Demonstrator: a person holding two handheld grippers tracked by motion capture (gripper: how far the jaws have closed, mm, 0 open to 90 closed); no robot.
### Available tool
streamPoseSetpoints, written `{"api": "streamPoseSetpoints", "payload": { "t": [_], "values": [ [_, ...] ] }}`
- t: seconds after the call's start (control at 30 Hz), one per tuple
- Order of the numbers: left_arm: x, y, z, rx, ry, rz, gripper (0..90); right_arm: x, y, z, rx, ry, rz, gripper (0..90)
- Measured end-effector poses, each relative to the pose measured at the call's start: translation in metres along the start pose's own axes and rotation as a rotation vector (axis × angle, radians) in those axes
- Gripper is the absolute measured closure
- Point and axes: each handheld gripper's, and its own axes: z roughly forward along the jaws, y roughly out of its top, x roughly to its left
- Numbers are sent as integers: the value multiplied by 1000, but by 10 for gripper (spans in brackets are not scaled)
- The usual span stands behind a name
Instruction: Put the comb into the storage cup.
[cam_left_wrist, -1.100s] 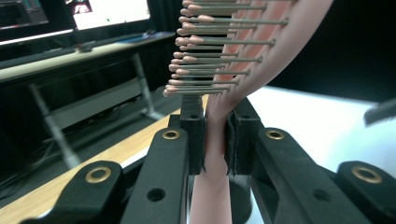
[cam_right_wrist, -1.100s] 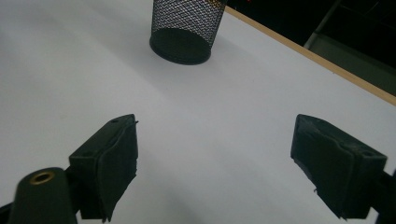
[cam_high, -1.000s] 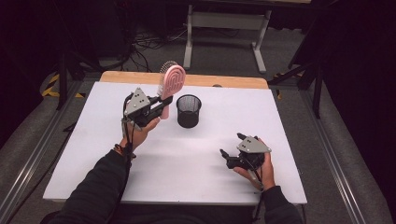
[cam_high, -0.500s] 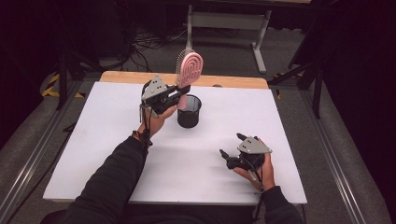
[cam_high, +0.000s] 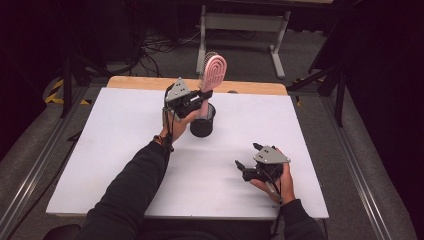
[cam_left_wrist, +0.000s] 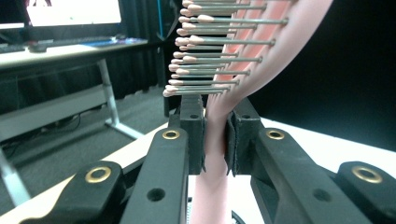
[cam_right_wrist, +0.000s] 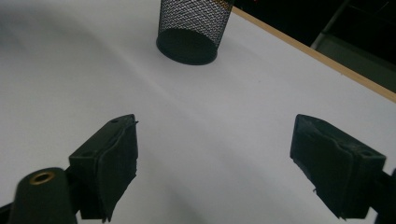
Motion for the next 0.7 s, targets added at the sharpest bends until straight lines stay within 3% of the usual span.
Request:
{"api": "streamPoseSetpoints", "payload": {
  "t": [0.2,0.7],
  "values": [
    [4,-10,3,19,2,-37,798,3,0,4,28,23,-21,160],
    [1,-36,2,90,10,-66,796,5,-1,7,52,36,-36,160]
  ]
}}
